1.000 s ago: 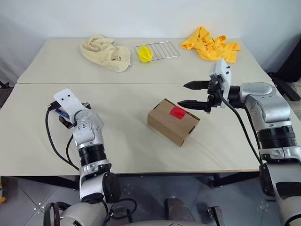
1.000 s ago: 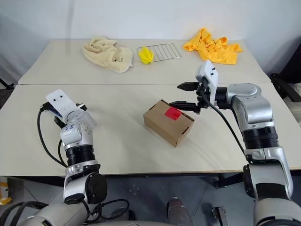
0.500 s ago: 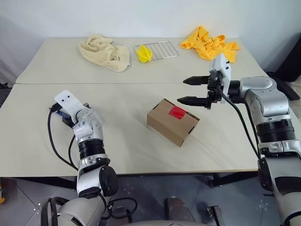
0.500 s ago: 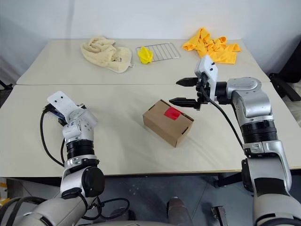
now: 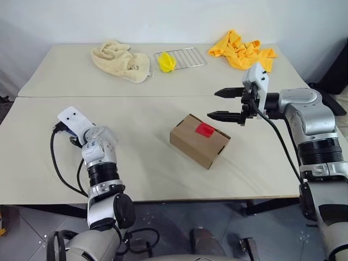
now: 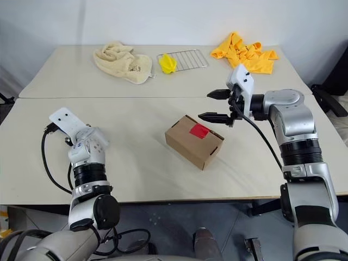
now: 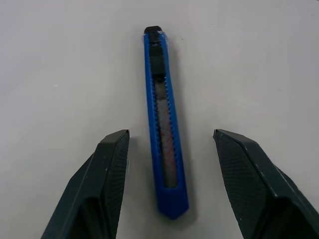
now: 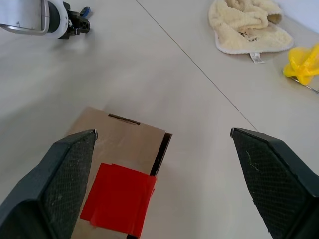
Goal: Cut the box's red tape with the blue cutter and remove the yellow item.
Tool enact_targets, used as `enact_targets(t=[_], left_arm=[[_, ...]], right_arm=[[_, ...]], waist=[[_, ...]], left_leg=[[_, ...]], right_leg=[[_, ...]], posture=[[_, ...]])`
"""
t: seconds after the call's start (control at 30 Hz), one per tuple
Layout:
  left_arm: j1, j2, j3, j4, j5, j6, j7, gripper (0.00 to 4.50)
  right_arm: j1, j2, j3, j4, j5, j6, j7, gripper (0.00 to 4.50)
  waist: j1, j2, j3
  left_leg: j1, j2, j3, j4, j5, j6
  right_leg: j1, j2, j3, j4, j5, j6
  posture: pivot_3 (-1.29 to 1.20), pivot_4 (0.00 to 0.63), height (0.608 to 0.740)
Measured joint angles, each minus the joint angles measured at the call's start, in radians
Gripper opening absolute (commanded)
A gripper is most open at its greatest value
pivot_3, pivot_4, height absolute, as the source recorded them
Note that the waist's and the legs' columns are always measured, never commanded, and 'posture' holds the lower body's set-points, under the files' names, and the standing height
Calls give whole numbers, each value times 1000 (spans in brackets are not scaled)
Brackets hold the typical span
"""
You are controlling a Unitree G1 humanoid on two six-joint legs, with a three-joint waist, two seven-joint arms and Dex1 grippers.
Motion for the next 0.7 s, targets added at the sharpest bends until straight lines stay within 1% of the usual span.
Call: enact_targets(t=[0.13,0.23,0.33,0.6,0.7], left_arm=[[6,-3,2,-15,-5,11,5,2818],[8,-3,5,-22,-6,22,12,2321],[8,-3,5,-23,-17,23,12,1455],[9,0,4,-23,-26,26,13,1455],[18,2,1,-38,-28,36,12,904]], right_arm=[[0,0,0,13,-2,-1,-3,4500],[0,0,0,17,-3,-2,-4,4500],[0,0,0,21,-8,-3,-9,4500],[0,0,-6,21,-9,-4,-19,4500],[0,0,-6,21,-10,-4,-24,4500]], waist=[[0,0,0],[0,0,0],[0,0,0],[0,0,0],[-2,0,0]], left_leg=[[0,0,0,0,0,0],[0,0,0,0,0,0],[0,0,0,0,0,0],[1,0,1,0,0,0],[1,0,1,0,0,0]], right_leg=[[0,0,0,0,0,0],[0,0,0,0,0,0],[0,0,0,0,0,0],[0,0,0,0,0,0],[0,0,0,0,0,0]], posture=[[0,150,740],[0,150,740],[0,150,740],[0,150,740],[0,150,740]])
